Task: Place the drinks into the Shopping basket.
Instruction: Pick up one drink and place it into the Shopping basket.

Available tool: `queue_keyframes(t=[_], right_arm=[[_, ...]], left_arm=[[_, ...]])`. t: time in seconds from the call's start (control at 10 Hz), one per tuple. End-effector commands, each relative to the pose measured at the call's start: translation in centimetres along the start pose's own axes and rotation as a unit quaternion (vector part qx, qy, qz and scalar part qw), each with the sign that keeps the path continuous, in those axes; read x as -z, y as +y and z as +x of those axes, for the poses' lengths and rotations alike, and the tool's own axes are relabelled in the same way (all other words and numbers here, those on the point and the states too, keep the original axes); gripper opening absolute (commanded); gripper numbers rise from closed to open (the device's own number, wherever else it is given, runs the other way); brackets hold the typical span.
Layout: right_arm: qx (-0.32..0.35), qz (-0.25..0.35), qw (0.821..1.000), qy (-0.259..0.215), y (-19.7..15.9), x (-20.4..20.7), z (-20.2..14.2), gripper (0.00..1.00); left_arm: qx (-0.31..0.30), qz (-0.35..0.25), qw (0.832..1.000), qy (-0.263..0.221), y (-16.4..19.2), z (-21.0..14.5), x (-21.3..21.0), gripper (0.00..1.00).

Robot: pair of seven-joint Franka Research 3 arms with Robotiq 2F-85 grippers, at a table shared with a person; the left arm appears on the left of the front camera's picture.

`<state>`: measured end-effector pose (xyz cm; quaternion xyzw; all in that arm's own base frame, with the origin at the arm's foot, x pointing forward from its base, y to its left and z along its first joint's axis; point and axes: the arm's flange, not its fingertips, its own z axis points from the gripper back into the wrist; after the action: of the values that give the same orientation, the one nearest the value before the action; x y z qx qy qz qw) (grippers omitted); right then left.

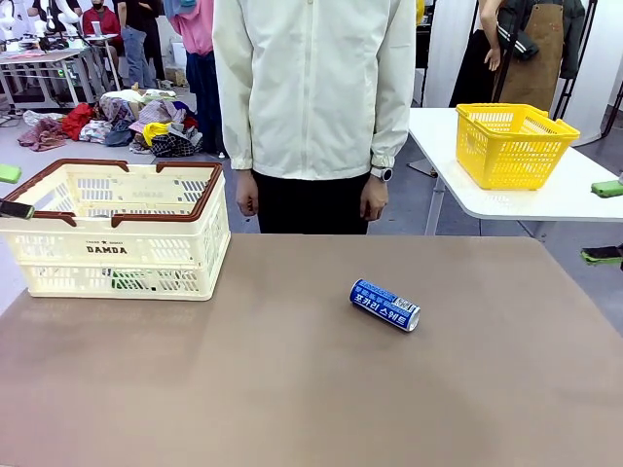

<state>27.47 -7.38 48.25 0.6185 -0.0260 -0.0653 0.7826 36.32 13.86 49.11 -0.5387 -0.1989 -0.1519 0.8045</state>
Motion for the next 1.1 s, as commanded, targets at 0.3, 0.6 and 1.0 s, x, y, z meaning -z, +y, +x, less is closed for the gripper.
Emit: queue_keyframes(t=[0.3, 0.6, 1.0], right_arm=[[0.001, 0.004, 1.0, 0.003, 0.4, -0.2, 0.0, 1.0], [0.001, 0.004, 1.0, 0.003, 0.4, -0.2, 0.0, 1.0], [0.001, 0.004, 1.0, 0.003, 0.4, -0.2, 0.0, 1.0]], left_arm=[[0.113, 0.134, 0.97, 0.171, -13.5, 8.6, 10.9, 1.0], [0.069, 0.224, 0.915, 0.328, -18.9, 12.0, 30.3, 1.0], [-0.02, 0.388, 0.891, 0.236, -16.9, 8.4, 48.1, 1.0]])
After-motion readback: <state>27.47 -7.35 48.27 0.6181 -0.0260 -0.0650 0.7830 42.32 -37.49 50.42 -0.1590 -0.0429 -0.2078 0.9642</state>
